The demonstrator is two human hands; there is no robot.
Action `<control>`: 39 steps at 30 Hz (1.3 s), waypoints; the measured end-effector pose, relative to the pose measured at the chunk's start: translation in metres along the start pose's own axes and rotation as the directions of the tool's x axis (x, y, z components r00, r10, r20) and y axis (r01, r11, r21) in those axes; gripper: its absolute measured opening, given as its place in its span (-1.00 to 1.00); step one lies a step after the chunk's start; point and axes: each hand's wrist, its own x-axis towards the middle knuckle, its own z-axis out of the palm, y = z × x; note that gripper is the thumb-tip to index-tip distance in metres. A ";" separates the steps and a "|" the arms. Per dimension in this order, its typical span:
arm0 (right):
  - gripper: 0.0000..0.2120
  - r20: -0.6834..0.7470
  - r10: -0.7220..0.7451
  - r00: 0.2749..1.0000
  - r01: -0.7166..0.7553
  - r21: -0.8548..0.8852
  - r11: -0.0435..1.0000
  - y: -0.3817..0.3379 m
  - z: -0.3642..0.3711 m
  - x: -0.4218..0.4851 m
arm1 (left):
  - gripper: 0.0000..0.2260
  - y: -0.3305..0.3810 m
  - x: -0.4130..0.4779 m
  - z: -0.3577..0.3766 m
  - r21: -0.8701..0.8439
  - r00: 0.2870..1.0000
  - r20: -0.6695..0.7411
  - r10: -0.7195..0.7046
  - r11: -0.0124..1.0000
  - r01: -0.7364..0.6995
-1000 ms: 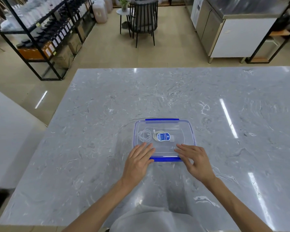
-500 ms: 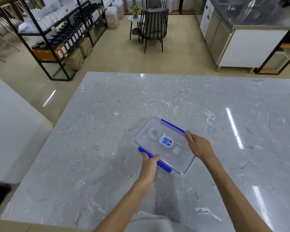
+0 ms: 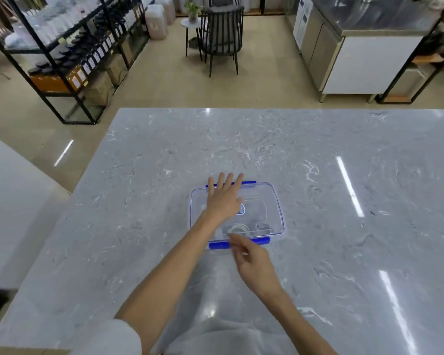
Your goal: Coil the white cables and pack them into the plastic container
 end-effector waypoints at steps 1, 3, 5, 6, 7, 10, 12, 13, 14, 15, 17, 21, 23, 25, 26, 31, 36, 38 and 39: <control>-0.72 -0.128 -0.141 0.982 0.126 -0.114 0.985 0.010 -0.010 0.003 | -0.45 -0.005 -0.019 0.003 -0.028 0.993 -0.119 -0.026 0.999 0.023; -0.68 -0.199 -0.376 0.905 0.275 -0.401 0.874 0.037 -0.035 0.014 | -0.54 -0.016 -0.068 0.017 -0.132 0.941 -0.329 -0.079 0.991 0.038; -0.63 -0.089 -0.460 0.883 0.335 -0.566 0.753 0.064 -0.055 0.022 | -0.58 -0.023 -0.122 0.045 -0.174 0.890 -0.451 -0.073 0.985 -0.007; -0.59 -0.029 -0.467 0.884 0.352 -0.616 0.705 0.076 -0.058 0.024 | -0.55 -0.024 -0.144 0.063 -0.148 0.898 -0.438 -0.042 0.989 -0.026; -0.54 0.020 -0.466 0.884 0.363 -0.657 0.661 0.085 -0.058 0.023 | -0.50 -0.024 -0.162 0.079 -0.101 0.925 -0.379 -0.007 0.994 -0.034; -0.33 0.102 -0.410 0.907 0.341 -0.747 0.570 0.098 -0.043 0.020 | -0.27 -0.027 -0.173 0.106 0.029 0.974 -0.223 0.035 0.999 -0.029; -0.28 0.083 -0.379 0.922 0.297 -0.780 0.551 0.099 -0.039 0.032 | -0.24 -0.031 -0.153 0.101 0.058 0.968 -0.245 0.047 0.998 -0.033; -0.28 0.066 -0.379 0.923 0.283 -0.784 0.553 0.097 -0.041 0.042 | -0.26 -0.033 -0.140 0.095 0.056 0.964 -0.259 0.056 0.998 -0.043; -0.28 0.051 -0.385 0.921 0.277 -0.782 0.558 0.094 -0.042 0.055 | -0.29 -0.036 -0.124 0.088 0.047 0.962 -0.267 0.064 0.997 -0.053; -0.28 0.040 -0.390 0.920 0.273 -0.778 0.565 0.091 -0.045 0.070 | -0.30 -0.038 -0.106 0.080 0.033 0.964 -0.258 0.067 0.998 -0.061; -0.27 0.026 -0.380 0.925 0.259 -0.774 0.578 0.085 -0.051 0.101 | -0.31 -0.041 -0.067 0.063 0.031 0.973 -0.218 0.072 0.997 -0.067; -0.26 0.033 -0.277 0.960 0.194 -0.793 0.577 0.064 -0.072 0.180 | -0.31 -0.049 0.016 0.018 0.112 0.988 -0.128 0.084 0.991 -0.070; -0.26 0.053 -0.197 0.979 0.162 -0.793 0.588 0.054 -0.082 0.219 | -0.30 -0.056 0.053 -0.002 0.136 0.993 -0.086 0.077 0.989 -0.064; -0.22 0.060 -0.136 0.989 0.130 -0.791 0.598 0.047 -0.091 0.250 | -0.26 -0.060 0.083 -0.018 0.163 0.998 -0.019 0.062 0.985 -0.058; -0.20 0.068 -0.114 0.991 0.124 -0.786 0.605 0.045 -0.092 0.259 | -0.23 -0.062 0.094 -0.022 0.168 0.998 0.020 0.053 0.984 -0.056; -0.18 0.056 -0.078 0.995 0.092 -0.771 0.631 0.042 -0.095 0.287 | -0.21 -0.065 0.126 -0.026 0.121 0.999 0.050 0.023 0.992 -0.029; -0.27 -0.004 -0.109 0.994 0.067 -0.768 0.637 0.045 -0.088 0.286 | -0.16 -0.066 0.125 -0.014 0.103 0.998 0.052 0.024 0.994 -0.029; -0.31 0.009 -0.094 0.996 0.067 -0.759 0.648 0.036 -0.092 0.288 | -0.20 -0.066 0.125 -0.026 0.081 0.995 0.098 0.025 0.996 -0.033; -0.33 0.018 -0.082 0.996 0.067 -0.755 0.652 0.029 -0.095 0.288 | -0.22 -0.066 0.124 -0.032 0.062 0.993 0.115 0.017 0.998 -0.024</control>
